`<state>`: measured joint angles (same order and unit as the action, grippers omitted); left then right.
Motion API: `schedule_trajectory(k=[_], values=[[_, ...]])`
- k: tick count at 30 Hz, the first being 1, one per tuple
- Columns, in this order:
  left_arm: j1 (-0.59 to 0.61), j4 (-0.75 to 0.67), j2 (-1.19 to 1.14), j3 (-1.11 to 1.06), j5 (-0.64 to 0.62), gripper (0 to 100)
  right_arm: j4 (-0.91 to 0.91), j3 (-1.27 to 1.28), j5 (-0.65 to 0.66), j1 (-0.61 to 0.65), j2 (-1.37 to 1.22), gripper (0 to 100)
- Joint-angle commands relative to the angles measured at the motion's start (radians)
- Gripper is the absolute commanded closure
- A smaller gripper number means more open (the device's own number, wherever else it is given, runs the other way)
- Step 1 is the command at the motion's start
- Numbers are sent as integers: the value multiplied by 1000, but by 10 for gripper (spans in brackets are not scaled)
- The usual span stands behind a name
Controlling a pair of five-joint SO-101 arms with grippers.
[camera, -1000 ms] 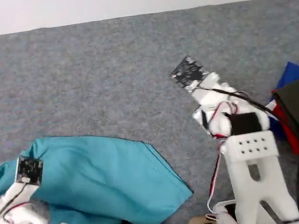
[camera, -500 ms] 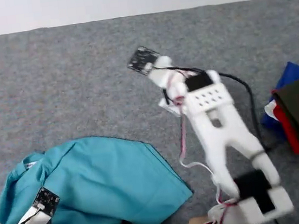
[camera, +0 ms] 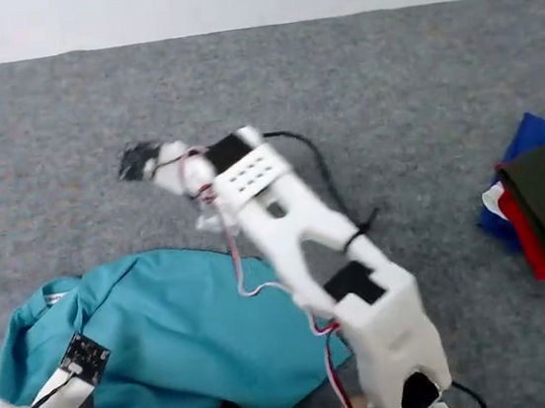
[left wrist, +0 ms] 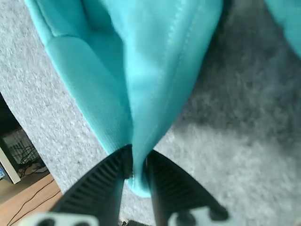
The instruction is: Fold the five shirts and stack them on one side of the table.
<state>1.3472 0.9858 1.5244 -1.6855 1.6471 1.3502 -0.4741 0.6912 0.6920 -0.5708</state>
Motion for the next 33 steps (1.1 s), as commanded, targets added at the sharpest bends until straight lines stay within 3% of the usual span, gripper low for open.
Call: schedule_trajectory(k=[1,7,15,22,30,33], values=[[-37,-26,8,8,-63,997,7,-132,66,74,-58,768],[-84,-77,8,7,-157,997,1,-276,115,157,-220,768],[-98,-78,8,7,-155,997,4,-559,117,182,-452,770],[-103,-78,8,8,-155,997,71,-790,118,182,-572,952],[-121,-78,9,19,-155,997,289,-1060,110,186,-578,783],[-121,-78,9,19,-155,997,343,-1134,110,208,-579,775]])
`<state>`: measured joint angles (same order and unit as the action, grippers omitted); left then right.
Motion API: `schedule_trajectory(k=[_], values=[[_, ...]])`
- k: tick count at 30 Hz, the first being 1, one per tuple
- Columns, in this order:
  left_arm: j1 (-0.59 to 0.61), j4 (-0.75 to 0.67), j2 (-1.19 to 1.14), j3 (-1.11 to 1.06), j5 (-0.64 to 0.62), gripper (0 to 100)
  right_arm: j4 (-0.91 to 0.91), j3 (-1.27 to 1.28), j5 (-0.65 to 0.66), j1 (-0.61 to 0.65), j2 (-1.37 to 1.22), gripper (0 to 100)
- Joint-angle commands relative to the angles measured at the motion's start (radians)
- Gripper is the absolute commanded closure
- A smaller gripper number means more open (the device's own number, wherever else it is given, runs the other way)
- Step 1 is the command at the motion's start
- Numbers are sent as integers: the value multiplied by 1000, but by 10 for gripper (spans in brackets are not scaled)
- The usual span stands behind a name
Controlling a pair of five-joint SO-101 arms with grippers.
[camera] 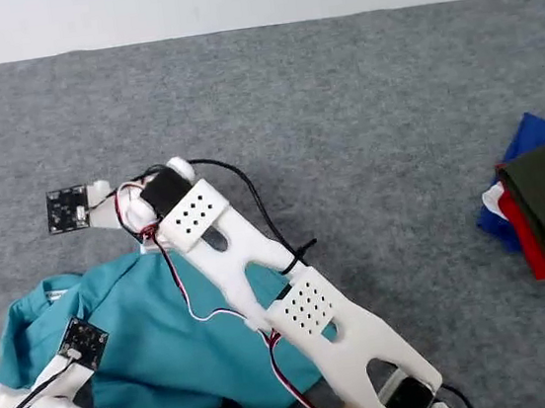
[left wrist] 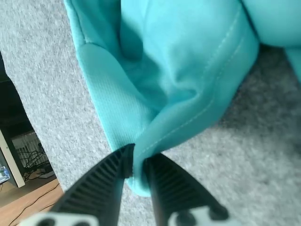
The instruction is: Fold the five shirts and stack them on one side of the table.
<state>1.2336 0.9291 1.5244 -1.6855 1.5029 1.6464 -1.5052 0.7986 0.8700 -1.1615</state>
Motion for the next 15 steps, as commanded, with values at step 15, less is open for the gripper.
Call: schedule_trajectory(k=[15], values=[[0,-21,9,21,-11,997,-19,-101,2,110,-131,775]])
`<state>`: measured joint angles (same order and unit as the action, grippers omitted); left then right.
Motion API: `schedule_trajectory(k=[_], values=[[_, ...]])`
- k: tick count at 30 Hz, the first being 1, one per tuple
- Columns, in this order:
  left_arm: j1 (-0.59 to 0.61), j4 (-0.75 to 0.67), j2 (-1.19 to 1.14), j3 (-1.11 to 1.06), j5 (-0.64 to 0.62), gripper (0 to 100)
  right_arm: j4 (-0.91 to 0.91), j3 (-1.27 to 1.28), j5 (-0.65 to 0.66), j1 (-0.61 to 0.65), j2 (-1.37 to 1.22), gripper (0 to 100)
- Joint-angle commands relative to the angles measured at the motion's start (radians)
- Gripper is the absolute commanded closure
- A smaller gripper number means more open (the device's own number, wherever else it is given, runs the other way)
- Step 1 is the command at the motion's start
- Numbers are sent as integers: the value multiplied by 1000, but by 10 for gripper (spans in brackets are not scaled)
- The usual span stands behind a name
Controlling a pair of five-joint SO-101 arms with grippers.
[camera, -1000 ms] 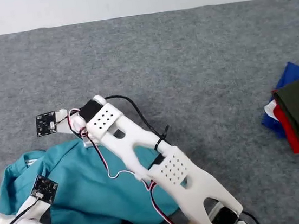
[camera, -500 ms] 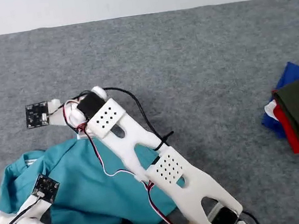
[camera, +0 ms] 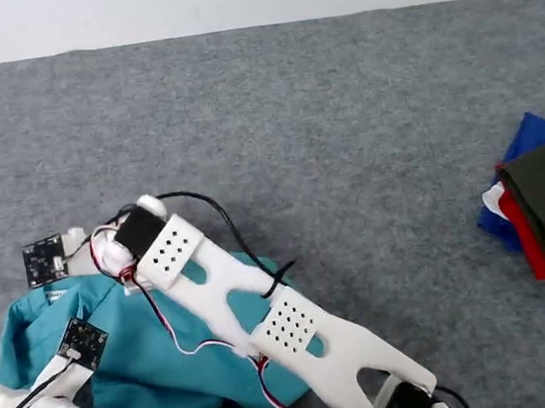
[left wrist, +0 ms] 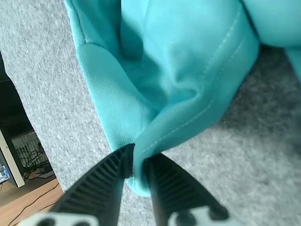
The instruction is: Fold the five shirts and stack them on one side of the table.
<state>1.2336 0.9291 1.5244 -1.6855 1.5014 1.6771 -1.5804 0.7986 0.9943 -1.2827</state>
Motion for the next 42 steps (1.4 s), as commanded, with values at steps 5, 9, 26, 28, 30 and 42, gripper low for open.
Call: schedule_trajectory(k=[5,9,26,28,30,42], values=[[2,-21,9,21,-9,997,-113,-25,2,-56,-85,775],[2,-20,9,21,-9,997,-111,-31,8,-59,-108,845],[-207,-20,9,369,-319,997,50,-101,74,-239,173,987],[-275,-21,9,452,-407,997,77,-101,69,-265,228,987],[-339,-54,9,527,-485,997,99,-103,69,-291,283,987],[-654,-684,8,719,-652,997,114,-100,-71,-510,682,987]])
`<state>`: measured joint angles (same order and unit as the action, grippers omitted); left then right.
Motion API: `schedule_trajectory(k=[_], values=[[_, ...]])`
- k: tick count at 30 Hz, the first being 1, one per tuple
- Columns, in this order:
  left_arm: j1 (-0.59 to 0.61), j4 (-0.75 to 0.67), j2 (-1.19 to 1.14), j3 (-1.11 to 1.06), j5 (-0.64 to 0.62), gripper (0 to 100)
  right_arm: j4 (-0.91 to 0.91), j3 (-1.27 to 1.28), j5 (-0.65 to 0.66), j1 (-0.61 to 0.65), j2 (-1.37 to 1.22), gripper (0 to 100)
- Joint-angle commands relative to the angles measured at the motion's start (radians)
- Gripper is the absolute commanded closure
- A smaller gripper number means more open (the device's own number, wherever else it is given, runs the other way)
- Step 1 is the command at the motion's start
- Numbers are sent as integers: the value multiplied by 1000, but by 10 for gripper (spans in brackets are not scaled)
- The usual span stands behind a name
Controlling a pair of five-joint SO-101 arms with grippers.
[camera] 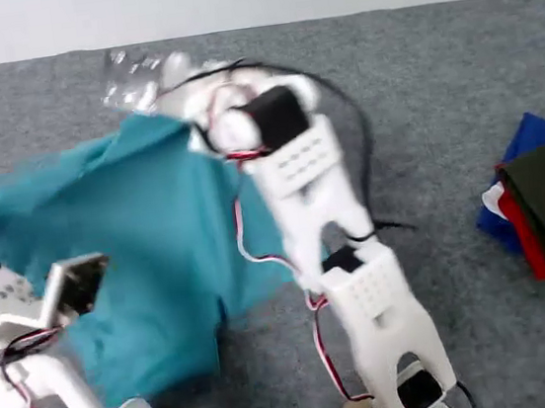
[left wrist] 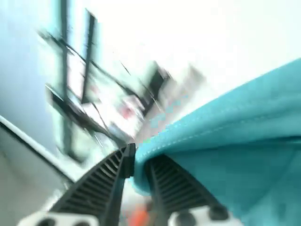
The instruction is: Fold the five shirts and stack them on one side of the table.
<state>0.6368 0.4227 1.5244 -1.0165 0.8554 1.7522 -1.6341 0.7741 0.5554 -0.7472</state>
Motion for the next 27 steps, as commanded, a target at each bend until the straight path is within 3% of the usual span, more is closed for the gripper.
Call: schedule_trajectory(k=[1,9,16,21,27], values=[[-75,-232,8,50,3,997,39,-46,-57,-90,176,987],[-150,-523,8,51,31,995,45,-37,-92,-176,395,988],[-149,-661,8,54,31,995,44,216,-103,-185,679,988],[-149,-657,8,105,25,995,42,522,-133,-185,941,988],[-150,-460,9,173,25,996,38,937,-133,-180,1230,988]])
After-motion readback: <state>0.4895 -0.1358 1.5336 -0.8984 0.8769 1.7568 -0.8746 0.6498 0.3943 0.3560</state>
